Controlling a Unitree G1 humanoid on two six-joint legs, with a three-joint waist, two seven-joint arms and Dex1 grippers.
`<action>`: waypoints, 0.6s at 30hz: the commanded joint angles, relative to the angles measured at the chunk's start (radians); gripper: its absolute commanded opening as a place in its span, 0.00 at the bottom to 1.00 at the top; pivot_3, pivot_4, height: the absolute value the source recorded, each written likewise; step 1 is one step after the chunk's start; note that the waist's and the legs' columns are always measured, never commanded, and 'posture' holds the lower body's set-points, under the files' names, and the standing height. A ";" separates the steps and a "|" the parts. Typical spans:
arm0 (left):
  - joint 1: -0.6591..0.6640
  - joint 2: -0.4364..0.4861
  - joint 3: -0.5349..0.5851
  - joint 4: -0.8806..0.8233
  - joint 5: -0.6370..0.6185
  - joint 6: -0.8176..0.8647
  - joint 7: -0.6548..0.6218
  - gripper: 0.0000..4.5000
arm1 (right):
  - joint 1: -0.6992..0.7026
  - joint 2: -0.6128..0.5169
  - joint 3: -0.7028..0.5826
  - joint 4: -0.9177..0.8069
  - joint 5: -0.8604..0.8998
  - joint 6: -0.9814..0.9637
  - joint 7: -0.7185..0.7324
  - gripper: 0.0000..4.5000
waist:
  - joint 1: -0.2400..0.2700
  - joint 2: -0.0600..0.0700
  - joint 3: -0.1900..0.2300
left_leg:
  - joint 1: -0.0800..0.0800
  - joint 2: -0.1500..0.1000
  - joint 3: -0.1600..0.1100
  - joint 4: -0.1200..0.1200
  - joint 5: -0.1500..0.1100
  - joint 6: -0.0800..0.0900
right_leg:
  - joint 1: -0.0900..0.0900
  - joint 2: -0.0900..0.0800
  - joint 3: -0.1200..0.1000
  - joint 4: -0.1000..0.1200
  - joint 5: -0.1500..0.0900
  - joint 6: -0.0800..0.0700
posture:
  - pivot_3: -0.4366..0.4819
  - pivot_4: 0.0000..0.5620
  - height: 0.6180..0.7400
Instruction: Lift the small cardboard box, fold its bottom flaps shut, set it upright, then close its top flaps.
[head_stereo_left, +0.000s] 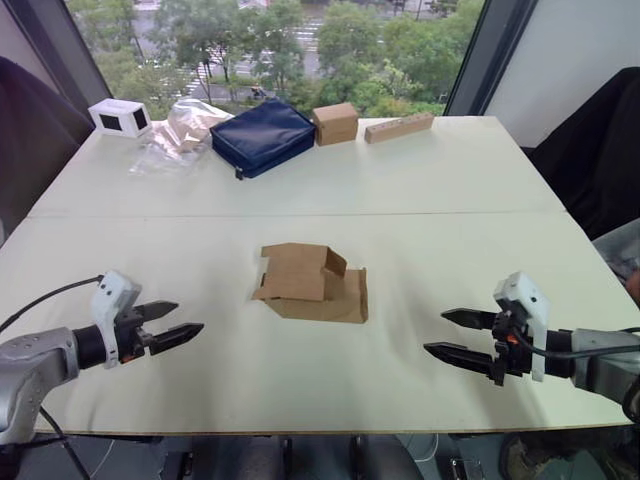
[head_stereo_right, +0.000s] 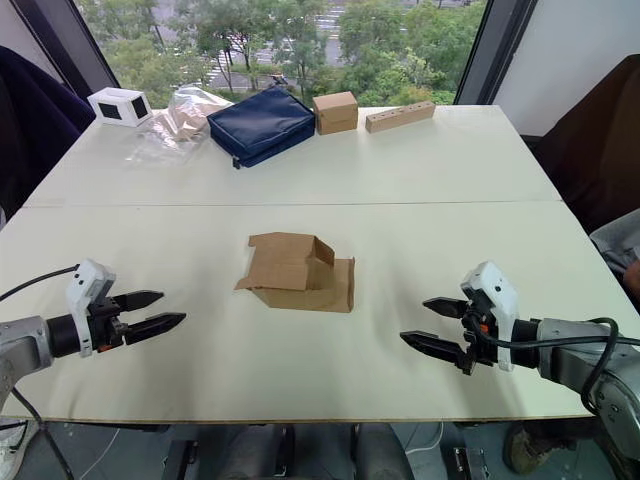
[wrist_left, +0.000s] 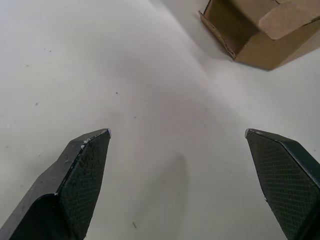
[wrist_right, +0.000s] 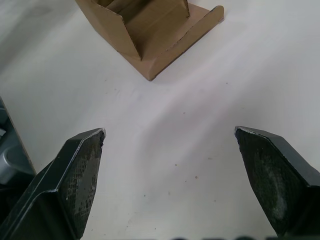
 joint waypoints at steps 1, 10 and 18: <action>-0.005 0.005 0.018 -0.003 -0.004 -0.009 -0.009 0.99 | -0.005 0.006 -0.033 -0.018 0.000 -0.011 0.003 0.96 | 0.000 0.000 0.000 | 0.000 0.000 0.000 0.000 0.000 0.000 | 0.000 0.000 0.000 0.000 0.000 0.000 | 0.48 0.27 1.00; -0.006 0.014 0.003 0.023 0.039 -0.040 -0.005 0.99 | -0.013 0.008 -0.022 -0.014 0.003 -0.004 0.010 0.96 | 0.000 0.000 0.000 | 0.000 0.000 0.000 0.000 0.000 0.000 | 0.000 0.000 0.000 0.000 0.000 0.000 | 0.48 0.27 1.00; -0.010 0.030 -0.012 0.056 0.073 -0.056 -0.023 0.99 | -0.008 0.011 -0.017 -0.009 -0.027 -0.027 0.020 0.96 | 0.000 0.000 0.000 | 0.000 0.000 0.000 0.000 0.000 0.000 | 0.000 0.000 0.000 0.000 0.000 0.000 | 0.48 0.27 1.00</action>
